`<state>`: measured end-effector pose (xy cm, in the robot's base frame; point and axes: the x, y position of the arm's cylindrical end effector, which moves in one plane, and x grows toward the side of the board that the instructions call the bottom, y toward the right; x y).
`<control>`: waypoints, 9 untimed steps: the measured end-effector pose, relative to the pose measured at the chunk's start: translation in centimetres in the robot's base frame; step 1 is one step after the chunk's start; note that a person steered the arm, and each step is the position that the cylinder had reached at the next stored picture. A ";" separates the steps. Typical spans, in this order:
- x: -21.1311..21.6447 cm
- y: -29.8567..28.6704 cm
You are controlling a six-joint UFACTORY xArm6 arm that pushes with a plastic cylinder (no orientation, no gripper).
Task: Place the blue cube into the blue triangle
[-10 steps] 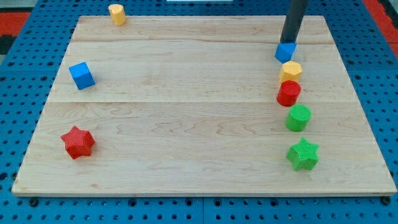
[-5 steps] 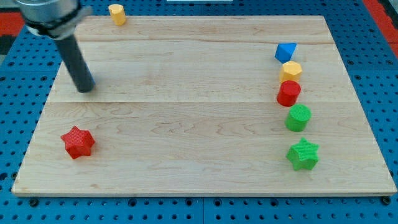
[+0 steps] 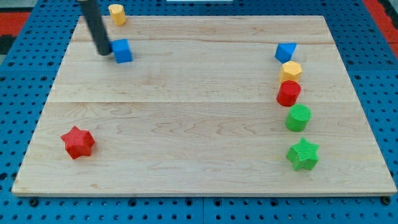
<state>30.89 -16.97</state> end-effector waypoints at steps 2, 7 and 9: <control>0.7 15.7; -4.6 17.2; -5.1 28.4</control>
<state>25.81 11.47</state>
